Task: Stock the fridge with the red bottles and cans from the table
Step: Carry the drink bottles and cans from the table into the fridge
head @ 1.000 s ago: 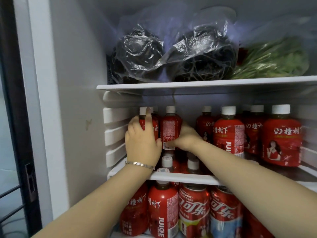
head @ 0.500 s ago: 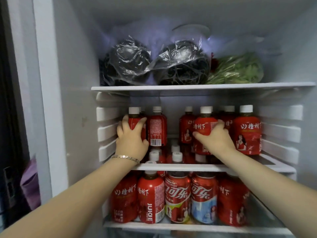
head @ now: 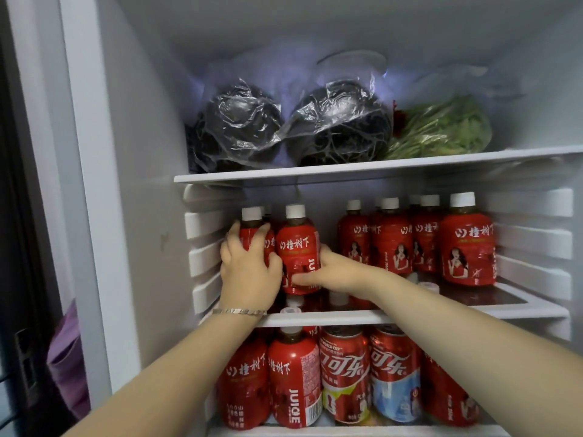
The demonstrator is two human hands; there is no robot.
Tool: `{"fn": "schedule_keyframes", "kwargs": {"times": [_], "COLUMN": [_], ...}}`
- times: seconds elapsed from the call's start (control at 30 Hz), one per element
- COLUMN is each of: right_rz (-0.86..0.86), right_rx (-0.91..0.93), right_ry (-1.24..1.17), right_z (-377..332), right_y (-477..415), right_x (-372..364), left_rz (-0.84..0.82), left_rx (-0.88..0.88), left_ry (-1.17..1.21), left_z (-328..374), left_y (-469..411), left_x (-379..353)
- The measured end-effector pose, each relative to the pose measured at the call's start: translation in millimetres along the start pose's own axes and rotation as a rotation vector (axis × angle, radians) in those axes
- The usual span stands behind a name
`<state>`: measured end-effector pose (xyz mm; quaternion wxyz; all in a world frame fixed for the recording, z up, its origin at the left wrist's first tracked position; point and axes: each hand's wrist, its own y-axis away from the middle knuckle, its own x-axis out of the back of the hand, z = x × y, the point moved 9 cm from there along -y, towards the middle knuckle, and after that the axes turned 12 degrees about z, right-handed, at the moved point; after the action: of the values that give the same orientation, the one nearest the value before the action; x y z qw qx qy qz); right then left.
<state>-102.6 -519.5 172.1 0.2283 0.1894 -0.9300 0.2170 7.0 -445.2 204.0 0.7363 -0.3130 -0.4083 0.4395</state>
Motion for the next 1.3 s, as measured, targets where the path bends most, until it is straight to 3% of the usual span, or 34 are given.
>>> {"fn": "schedule_keyframes", "kwargs": {"times": [0.23,0.5,0.57,0.63,0.7,0.77,0.83,0.97,1.03,1.1,1.2,1.3], "right_rz": [-0.057,-0.022,0.009,0.137,0.394,0.728,0.886,0.586,0.588,0.623,0.645,0.786], "right_rx": [-0.102,-0.038,0.028,0.119,0.15,0.117,0.043,-0.139,-0.122,-0.081,0.023,0.224], "right_ry": [0.013,-0.017,0.077,0.294,0.52,0.728,0.841,0.899,1.017,0.975,0.702,0.428], "right_z": [15,12,8,6,4,-3,-2,36,40,34,25,5], "right_y": [-16,-19,-11,-5,-1,2,-3,-31,-28,-20,2,42], "right_x": [0,4,7,25,64,115,151,150,141,136,130,124], "left_rz": [-0.069,-0.093,-0.104,-0.115,-0.122,-0.119,-0.105,-0.09,-0.086,-0.07,0.008,0.11], "left_rx": [-0.098,-0.079,-0.03,-0.006,-0.008,-0.014,-0.017,-0.03,-0.035,-0.037,-0.01,0.073], "left_ry": [-0.052,-0.164,-0.188,-0.206,-0.206,-0.184,-0.163,-0.141,-0.133,-0.122,-0.03,0.142], "left_z": [8,6,9,12,12,11,10,11,12,13,13,6], "left_y": [2,2,4,6,8,8,8,8,8,8,6,4], "left_x": [-10,-15,-16,-17,-18,-19,-17,-15,-15,-13,-3,14]}}
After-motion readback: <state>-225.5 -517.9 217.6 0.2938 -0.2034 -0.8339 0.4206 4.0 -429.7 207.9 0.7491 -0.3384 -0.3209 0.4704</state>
